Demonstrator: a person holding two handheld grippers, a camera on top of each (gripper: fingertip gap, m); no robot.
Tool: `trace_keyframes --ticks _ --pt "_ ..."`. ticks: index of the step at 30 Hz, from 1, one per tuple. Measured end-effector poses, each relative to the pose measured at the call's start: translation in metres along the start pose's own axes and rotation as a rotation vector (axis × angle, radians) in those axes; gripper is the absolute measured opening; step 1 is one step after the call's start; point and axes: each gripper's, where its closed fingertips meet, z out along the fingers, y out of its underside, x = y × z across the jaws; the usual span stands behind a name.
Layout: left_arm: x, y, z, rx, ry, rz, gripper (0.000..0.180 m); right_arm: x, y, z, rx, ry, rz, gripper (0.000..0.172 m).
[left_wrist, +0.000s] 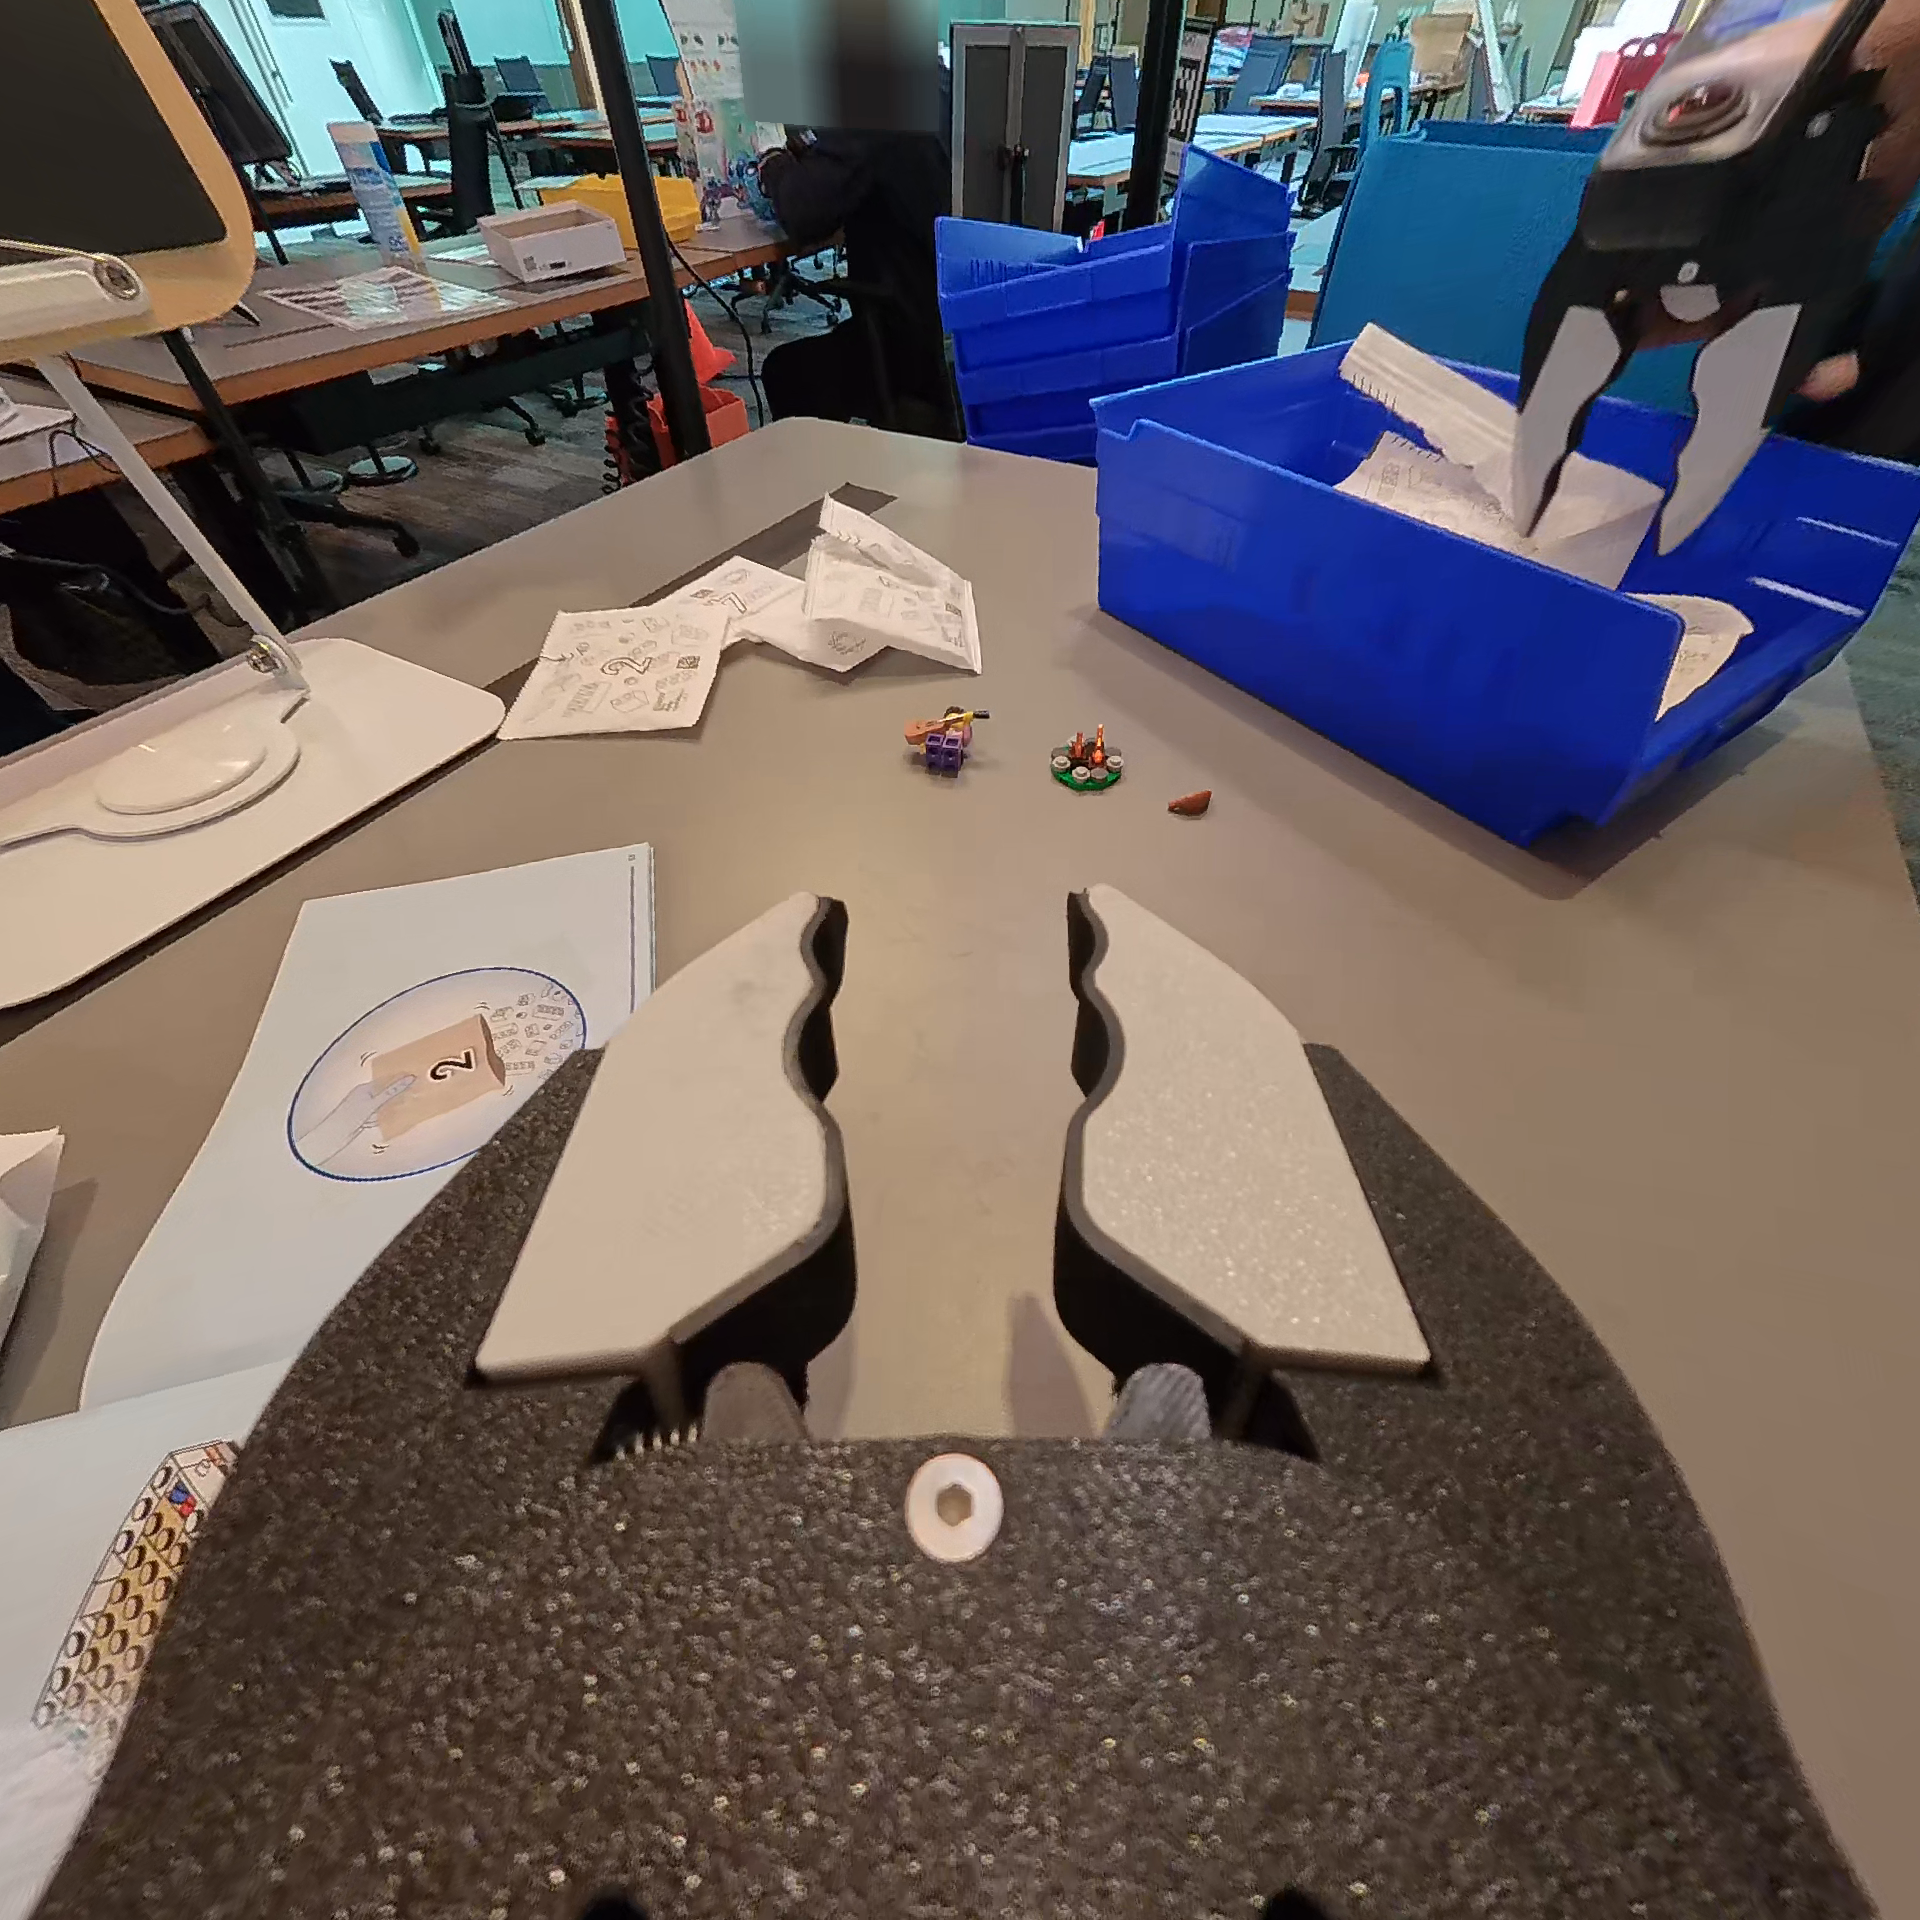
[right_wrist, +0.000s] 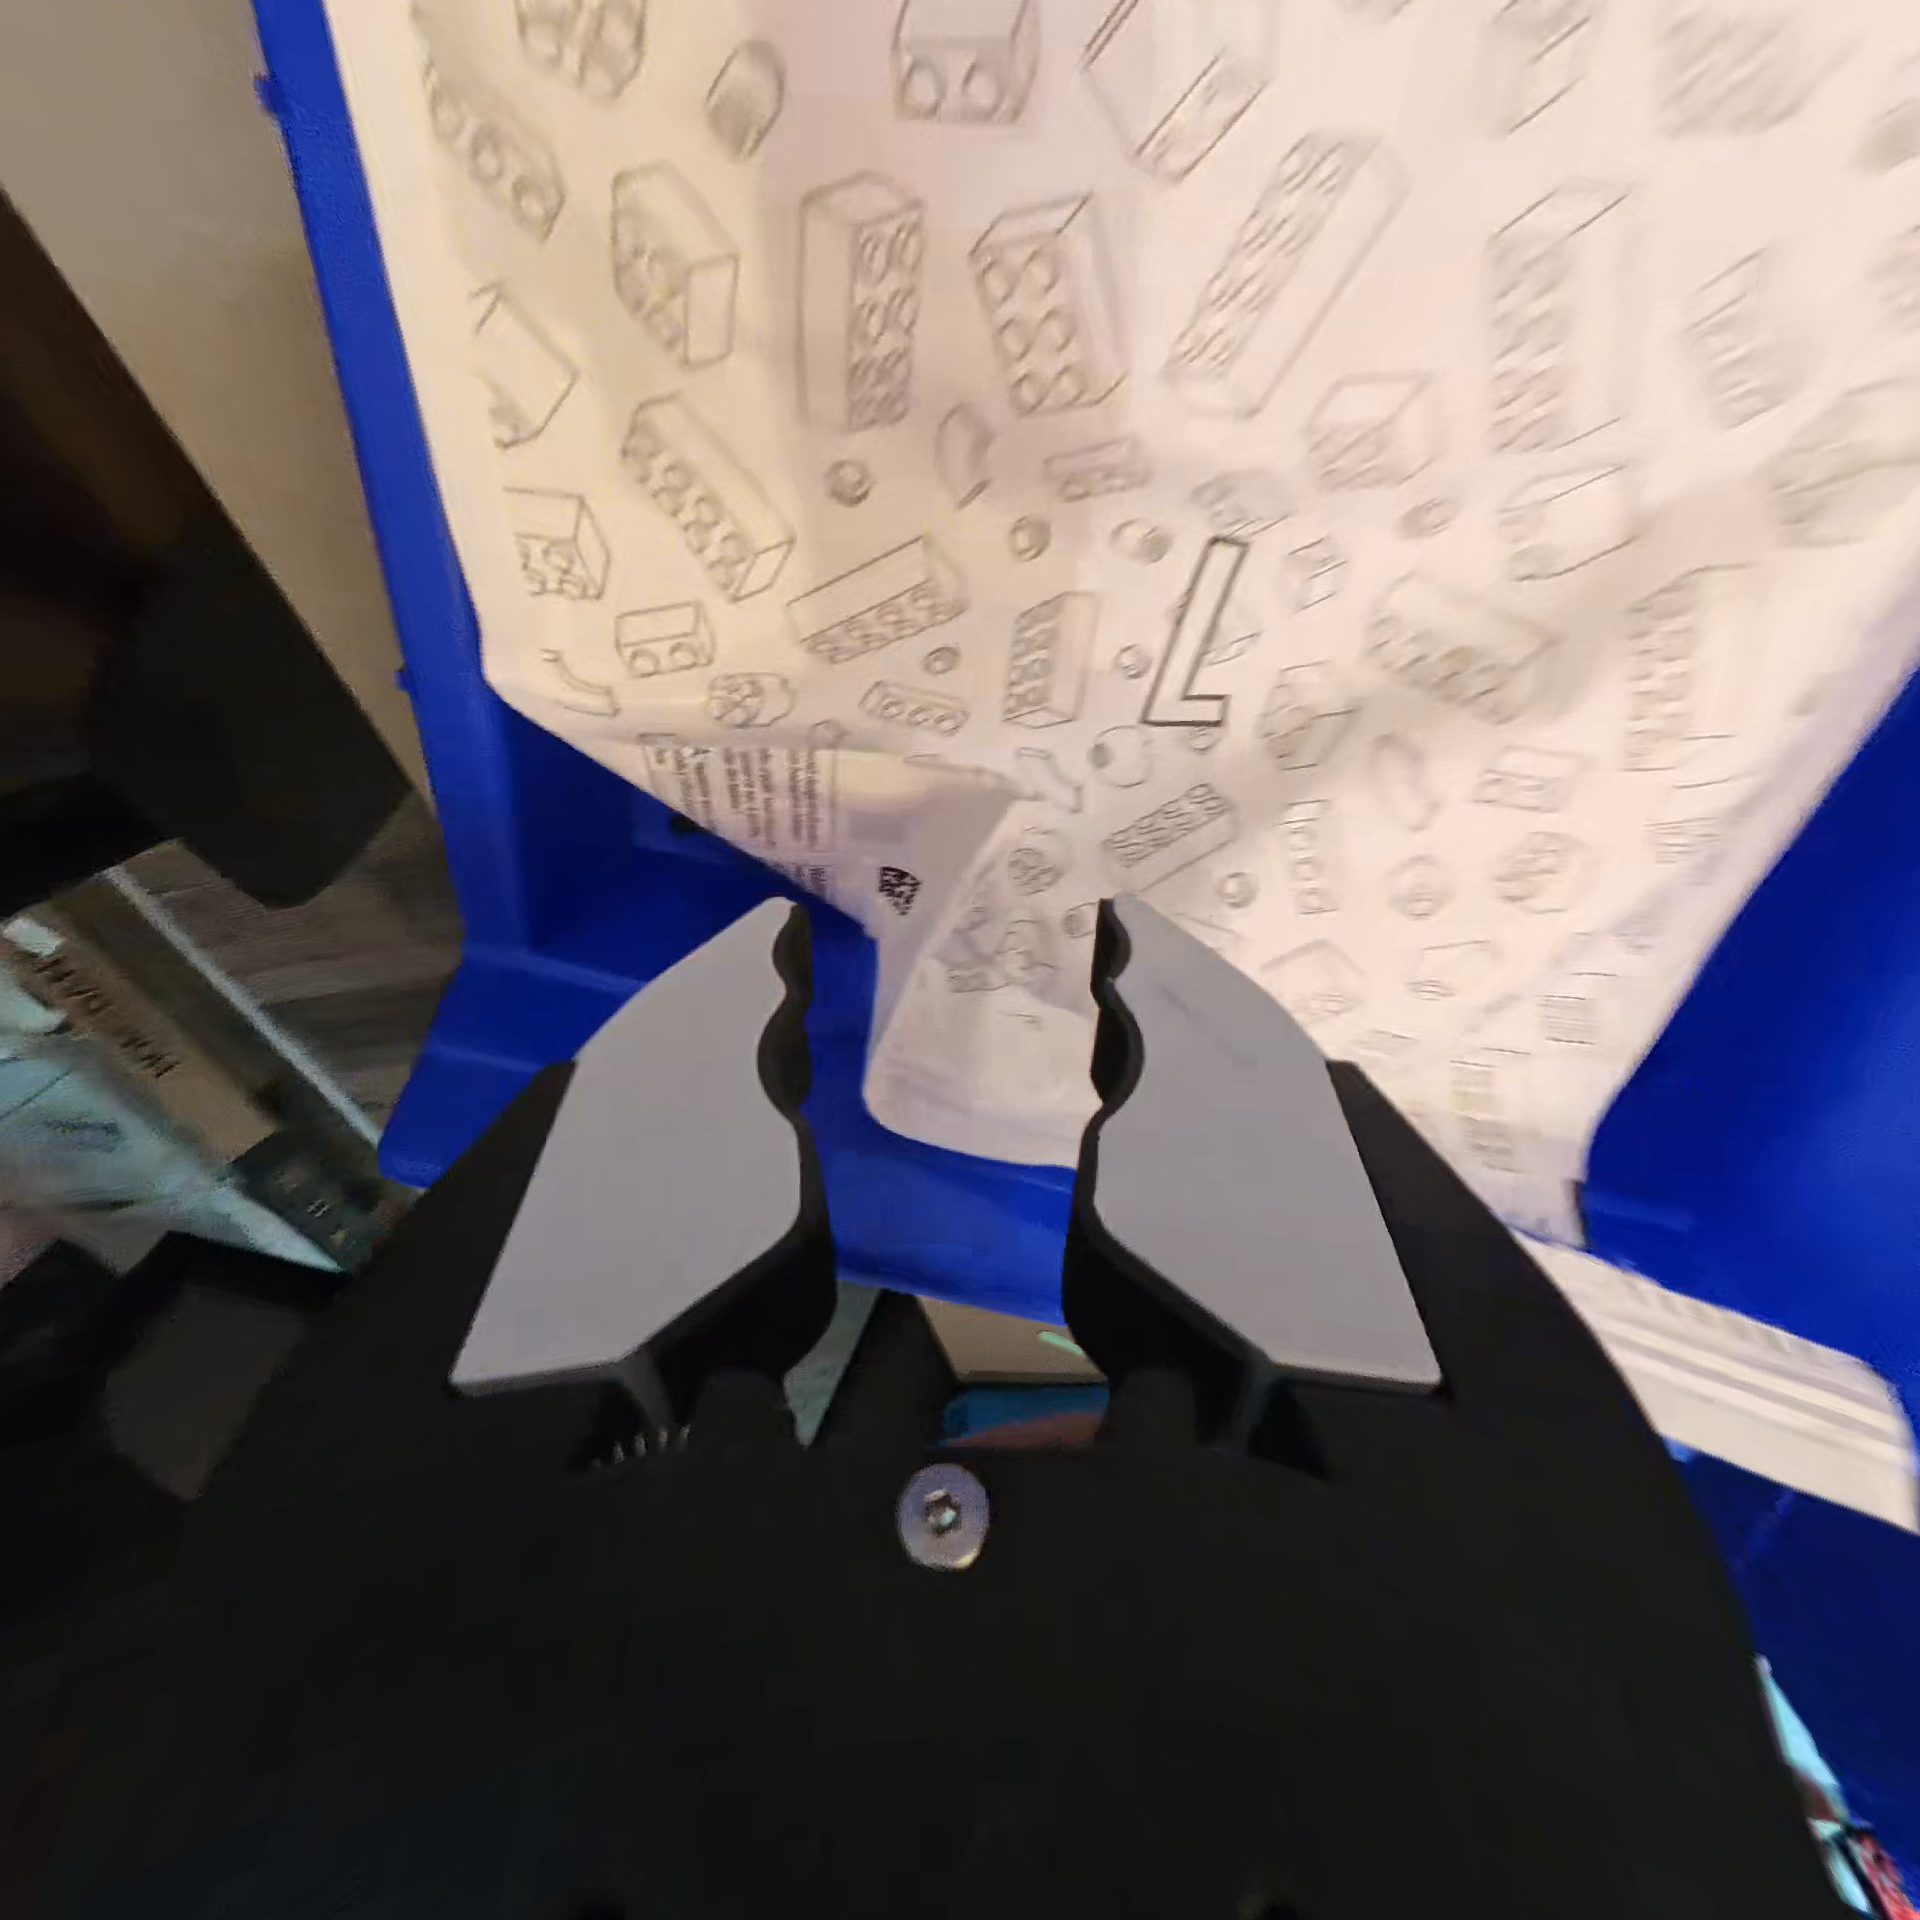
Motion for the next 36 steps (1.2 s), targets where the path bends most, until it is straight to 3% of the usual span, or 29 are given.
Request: trace_keyframes --ticks 3,6,10,14,25,36 --pt "0.000 0.003 0.001 -0.006 -0.004 0.001 0.041 -0.010 0.006 0.017 -0.068 -0.043 -0.004 0.043" --pt "-0.002 0.006 0.003 -0.013 -0.010 0.000 0.041 -0.006 0.013 0.023 -0.155 0.013 -0.038 0.005" --pt "-0.005 0.006 0.001 -0.008 -0.018 -0.007 0.041 -0.004 0.006 -0.005 -0.088 0.055 -0.050 0.001" --pt "-0.005 0.004 0.000 0.000 -0.015 -0.012 0.041 0.009 -0.002 -0.068 0.032 0.221 -0.056 0.000" --pt "-0.006 0.005 0.000 -0.001 -0.019 -0.012 0.041 0.070 -0.065 -0.275 0.363 0.919 -0.053 0.001" --pt "-0.007 0.004 -0.001 0.005 -0.021 -0.015 0.041 0.122 -0.153 -0.385 0.670 1.264 0.093 0.000"
